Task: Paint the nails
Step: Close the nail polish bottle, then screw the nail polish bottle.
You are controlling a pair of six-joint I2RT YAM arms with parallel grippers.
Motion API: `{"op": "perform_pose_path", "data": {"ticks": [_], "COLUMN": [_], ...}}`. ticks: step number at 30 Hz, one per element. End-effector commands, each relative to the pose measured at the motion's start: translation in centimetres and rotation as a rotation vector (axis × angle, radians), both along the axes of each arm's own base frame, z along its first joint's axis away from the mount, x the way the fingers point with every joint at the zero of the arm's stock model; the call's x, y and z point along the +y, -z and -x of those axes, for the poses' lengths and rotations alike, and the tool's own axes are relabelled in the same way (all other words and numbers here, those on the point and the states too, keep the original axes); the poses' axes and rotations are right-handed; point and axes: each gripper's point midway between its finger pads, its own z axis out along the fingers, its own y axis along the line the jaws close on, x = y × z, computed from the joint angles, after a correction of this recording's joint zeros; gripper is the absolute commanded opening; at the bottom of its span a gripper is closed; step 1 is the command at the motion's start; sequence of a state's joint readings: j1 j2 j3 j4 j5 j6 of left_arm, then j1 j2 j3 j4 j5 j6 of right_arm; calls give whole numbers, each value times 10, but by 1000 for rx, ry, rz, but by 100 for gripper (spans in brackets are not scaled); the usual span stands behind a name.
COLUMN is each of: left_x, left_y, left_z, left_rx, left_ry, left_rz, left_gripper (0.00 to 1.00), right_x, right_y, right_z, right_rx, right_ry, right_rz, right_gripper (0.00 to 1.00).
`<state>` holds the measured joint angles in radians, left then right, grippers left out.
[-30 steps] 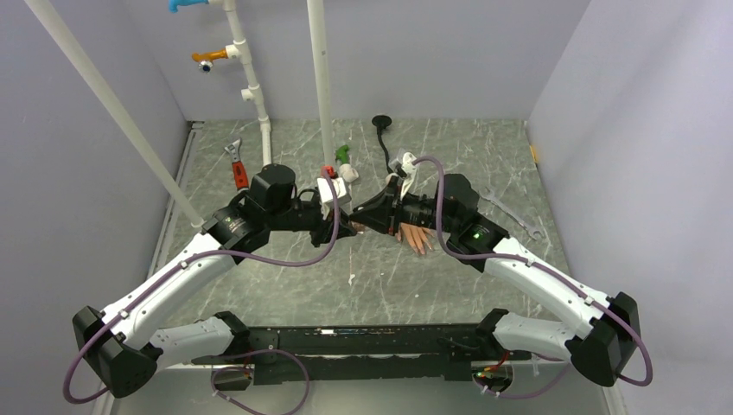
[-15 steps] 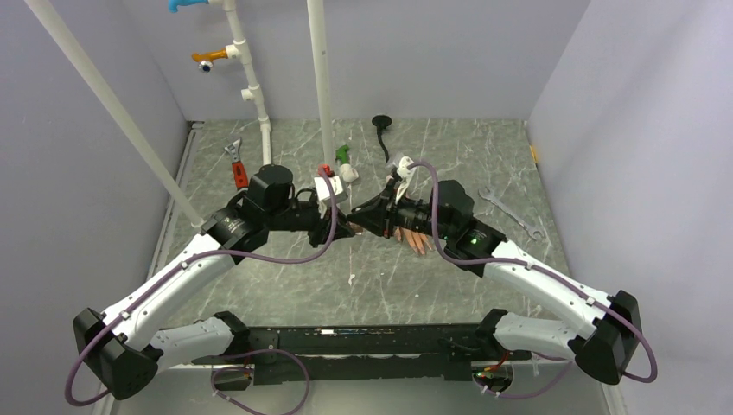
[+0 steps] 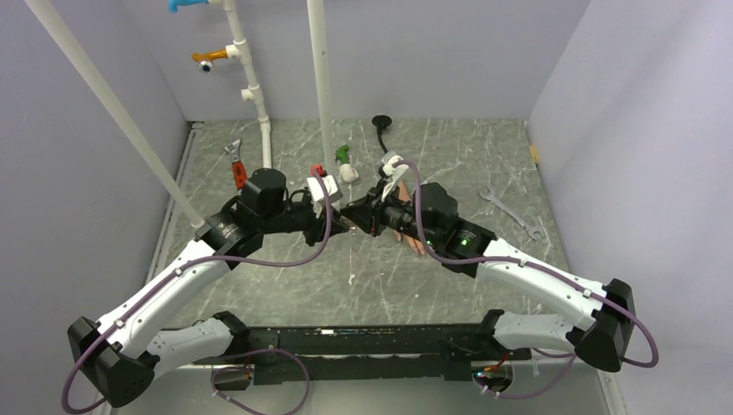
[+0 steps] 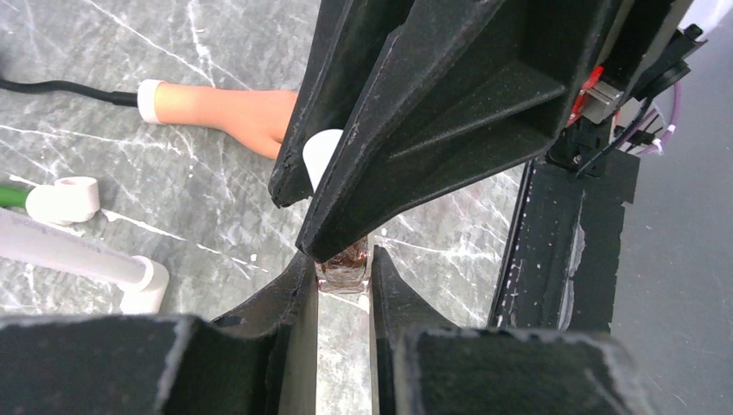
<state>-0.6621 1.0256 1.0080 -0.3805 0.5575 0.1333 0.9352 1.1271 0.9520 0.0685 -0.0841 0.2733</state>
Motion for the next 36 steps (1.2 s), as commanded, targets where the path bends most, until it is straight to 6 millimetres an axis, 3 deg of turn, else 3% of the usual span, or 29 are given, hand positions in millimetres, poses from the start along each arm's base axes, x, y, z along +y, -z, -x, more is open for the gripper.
{"op": "perform_pose_path", "data": {"ticks": [1,3,7,13,16,25,30,36], "left_x": [-2,-3,-1,2,2,3,0,-4], "left_y": [-40,-40,-40,-39,-39,-43,-46,-49], "left_z": [-5,-4,-4,-5,-4,6,19,41], "left_rx": [-122,-118,-126,-132,-131,-148,-151,-156], "left_ry": [-16,-11,-19,-27,-24,9,87,213], "left_rz": [99,97,95,90,88,101,118,146], "left_gripper": [0,0,0,0,0,0,0,0], "right_x": [-2,0,2,-2,-3,-16,-20,-26], "right_y": [-1,-4,-10,-45,-61,-74,-81,-81], "right_z": [-10,-8,-6,-6,-7,-2,19,49], "right_rx": [10,5,3,-55,-90,-212,-298,-354], "right_ry": [85,78,65,68,75,39,-116,-399], "right_rz": [34,32,43,1,-19,37,18,-29], "right_gripper": [7,14,44,81,91,95,94,83]}}
